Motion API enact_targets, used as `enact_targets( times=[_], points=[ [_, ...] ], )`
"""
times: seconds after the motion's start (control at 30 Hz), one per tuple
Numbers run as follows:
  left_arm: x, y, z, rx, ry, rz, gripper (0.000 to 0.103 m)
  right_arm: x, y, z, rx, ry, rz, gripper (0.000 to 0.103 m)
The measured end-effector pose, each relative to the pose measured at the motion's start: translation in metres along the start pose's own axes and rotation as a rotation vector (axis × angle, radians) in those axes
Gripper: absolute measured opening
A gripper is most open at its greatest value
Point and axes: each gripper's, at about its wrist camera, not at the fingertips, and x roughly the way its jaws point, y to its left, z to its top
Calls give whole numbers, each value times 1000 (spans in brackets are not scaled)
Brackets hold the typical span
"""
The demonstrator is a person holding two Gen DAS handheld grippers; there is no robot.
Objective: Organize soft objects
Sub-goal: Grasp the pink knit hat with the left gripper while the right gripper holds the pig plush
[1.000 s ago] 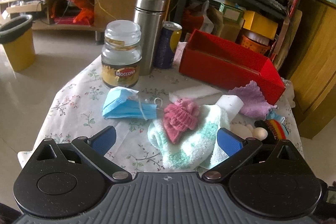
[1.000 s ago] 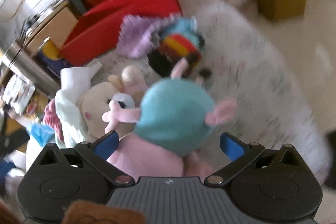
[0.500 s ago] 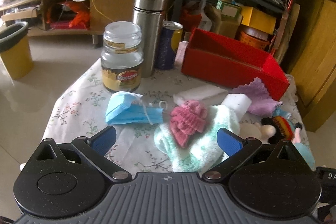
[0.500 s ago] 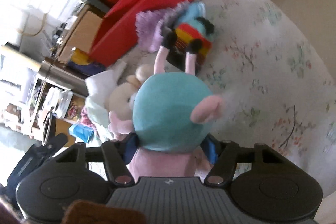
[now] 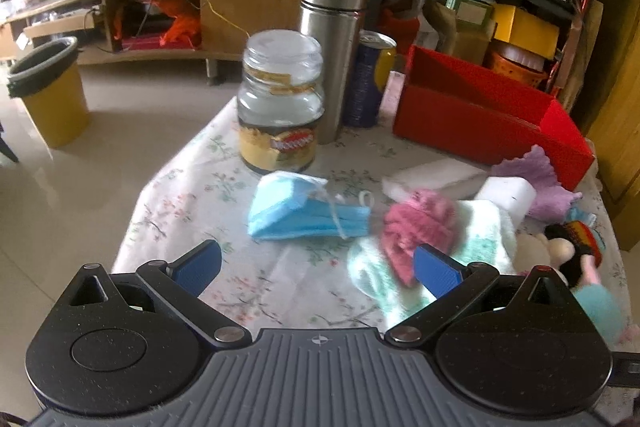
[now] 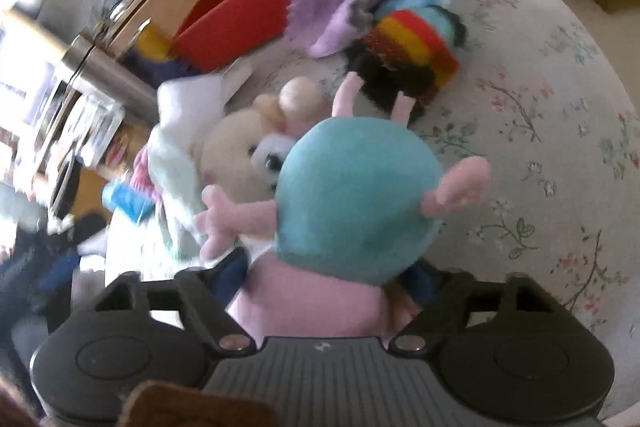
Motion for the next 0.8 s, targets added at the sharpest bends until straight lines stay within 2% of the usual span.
enact_targets(
  times=[0.1,0.23,0.33,0.4,0.43,0.5,0.57,0.6,0.7,0.8],
  points=[
    [-3,5,6,1,-19,-12,98,-14,-13,1,40,12,60,44],
    [0,4,10,-34,-1,-74,98,-43,-15,8,43,-78,126,44],
    [7,-14,19,-16,46,-182,97,-57,-10,13,-14,-128,94,44],
    [13,-26,24,3,55,-207,97,-56,-11,19,-22,-123,61,44],
    [18,-30,28,11,65,-208,95,-54,-13,24,-6,-112,68,44],
    [32,-35,34,-3,100,-197,83,-52,-16,29,16,-100,110,44],
    [46,-37,39,-37,147,-203,67,-48,-17,28,18,-94,122,44],
    [52,-36,39,-61,171,-207,64,-47,-19,25,16,-87,127,44],
    [66,-32,39,-126,237,-244,63,-40,-23,26,40,-68,140,45],
    [68,-39,36,-98,236,-219,62,-38,-29,27,71,-56,147,45]
  ],
)
